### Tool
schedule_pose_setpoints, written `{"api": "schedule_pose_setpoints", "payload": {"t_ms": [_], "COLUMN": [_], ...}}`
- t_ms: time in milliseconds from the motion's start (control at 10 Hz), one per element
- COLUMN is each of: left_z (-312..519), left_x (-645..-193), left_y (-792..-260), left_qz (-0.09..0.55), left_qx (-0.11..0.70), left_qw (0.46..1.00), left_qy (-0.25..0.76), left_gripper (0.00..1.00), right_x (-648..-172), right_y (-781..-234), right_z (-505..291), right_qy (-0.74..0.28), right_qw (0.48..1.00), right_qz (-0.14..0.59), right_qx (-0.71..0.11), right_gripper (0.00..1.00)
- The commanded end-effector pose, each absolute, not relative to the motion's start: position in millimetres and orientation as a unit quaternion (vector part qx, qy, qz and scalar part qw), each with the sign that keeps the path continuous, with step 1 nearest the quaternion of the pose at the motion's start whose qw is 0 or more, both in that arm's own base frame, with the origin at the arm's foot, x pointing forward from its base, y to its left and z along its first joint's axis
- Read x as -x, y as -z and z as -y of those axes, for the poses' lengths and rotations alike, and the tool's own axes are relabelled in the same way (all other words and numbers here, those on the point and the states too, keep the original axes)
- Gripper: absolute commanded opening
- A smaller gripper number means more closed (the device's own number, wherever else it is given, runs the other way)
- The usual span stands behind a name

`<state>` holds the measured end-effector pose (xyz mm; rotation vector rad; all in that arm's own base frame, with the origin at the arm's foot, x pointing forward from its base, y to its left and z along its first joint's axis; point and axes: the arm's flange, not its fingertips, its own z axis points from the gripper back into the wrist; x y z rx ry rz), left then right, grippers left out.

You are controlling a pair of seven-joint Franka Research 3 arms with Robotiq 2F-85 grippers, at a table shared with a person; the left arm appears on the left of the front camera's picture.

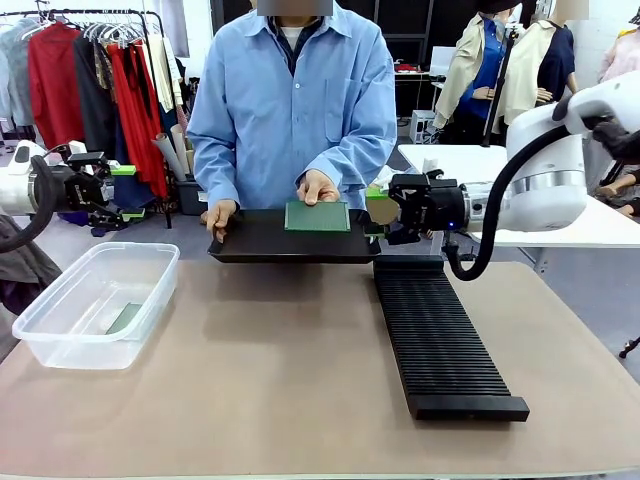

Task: Sort PCBs into racks and boxes based on the side picked up.
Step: Pick up the Blank PCB handed by the Human.

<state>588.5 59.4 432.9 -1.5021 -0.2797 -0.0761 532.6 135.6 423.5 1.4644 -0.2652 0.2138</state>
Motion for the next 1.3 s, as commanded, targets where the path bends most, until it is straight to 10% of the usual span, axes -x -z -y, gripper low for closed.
{"api": "schedule_pose_setpoints", "payload": {"t_ms": [0,1200], "left_z": [-60.0,-60.0], "left_x": [-587.5,-587.5], "left_y": [-435.4,-435.4], "left_qz": [0.124,0.124], "left_qx": [0.680,0.680], "left_qw": [0.722,0.722], "left_qy": [0.034,0.034], "left_gripper": [1.00,1.00], "right_x": [-548.0,-556.2], "right_y": [-427.5,-414.7], "right_z": [-146.1,-141.4], "right_qy": [-0.098,-0.103], "right_qw": [0.727,0.710], "right_qz": [0.124,0.115], "right_qx": [-0.669,-0.687], "right_gripper": [1.00,1.00]}}
